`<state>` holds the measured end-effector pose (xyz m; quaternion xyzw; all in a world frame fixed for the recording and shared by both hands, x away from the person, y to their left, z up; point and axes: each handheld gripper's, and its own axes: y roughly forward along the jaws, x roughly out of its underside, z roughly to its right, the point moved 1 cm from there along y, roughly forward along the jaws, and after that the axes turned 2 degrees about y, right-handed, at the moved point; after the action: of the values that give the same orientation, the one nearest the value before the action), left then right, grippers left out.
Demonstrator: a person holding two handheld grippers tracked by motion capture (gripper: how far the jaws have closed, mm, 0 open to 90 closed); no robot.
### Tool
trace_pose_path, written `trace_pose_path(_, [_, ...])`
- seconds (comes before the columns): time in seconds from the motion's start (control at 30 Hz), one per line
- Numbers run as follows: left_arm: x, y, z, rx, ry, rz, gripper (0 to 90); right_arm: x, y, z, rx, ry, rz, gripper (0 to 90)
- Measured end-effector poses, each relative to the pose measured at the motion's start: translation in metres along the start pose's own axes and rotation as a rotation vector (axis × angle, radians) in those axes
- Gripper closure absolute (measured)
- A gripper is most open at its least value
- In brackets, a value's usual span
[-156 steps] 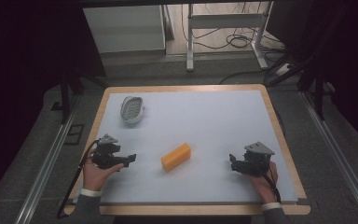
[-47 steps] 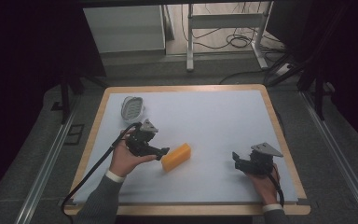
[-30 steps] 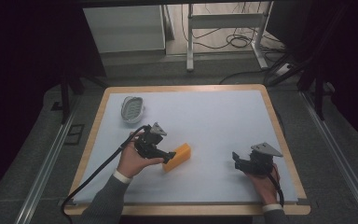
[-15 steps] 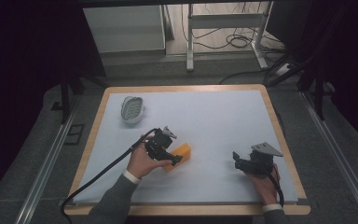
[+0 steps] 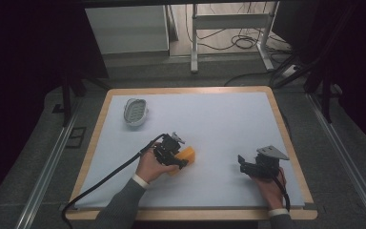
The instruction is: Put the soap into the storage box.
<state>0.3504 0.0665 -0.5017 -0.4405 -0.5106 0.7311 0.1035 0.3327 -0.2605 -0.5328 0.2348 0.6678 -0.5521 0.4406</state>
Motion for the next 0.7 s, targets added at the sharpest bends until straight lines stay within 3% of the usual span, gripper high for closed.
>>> trace_pose_path(0.17, [0.0012,0.0041,0.0018,0.004,0.003,-0.016,48.6,0.0,-0.0001,-0.0005,0.001,0.001,-0.001,9.4])
trace_pose_path(0.27, [0.0016,0.0065,0.0022,0.028,0.004,-0.018,55.2,0.0,0.0,-0.0003,0.001,0.001,-0.001,9.4])
trace_pose_path(0.4, [0.002,0.0064,0.0035,0.007,0.016,-0.007,59.3,0.0,0.0001,-0.0003,0.002,0.0,-0.002,9.4])
trace_pose_path(0.7, [0.0017,0.0009,0.0022,0.009,0.019,0.021,61.2,0.0,-0.0002,0.0003,0.001,0.002,0.0,9.4])
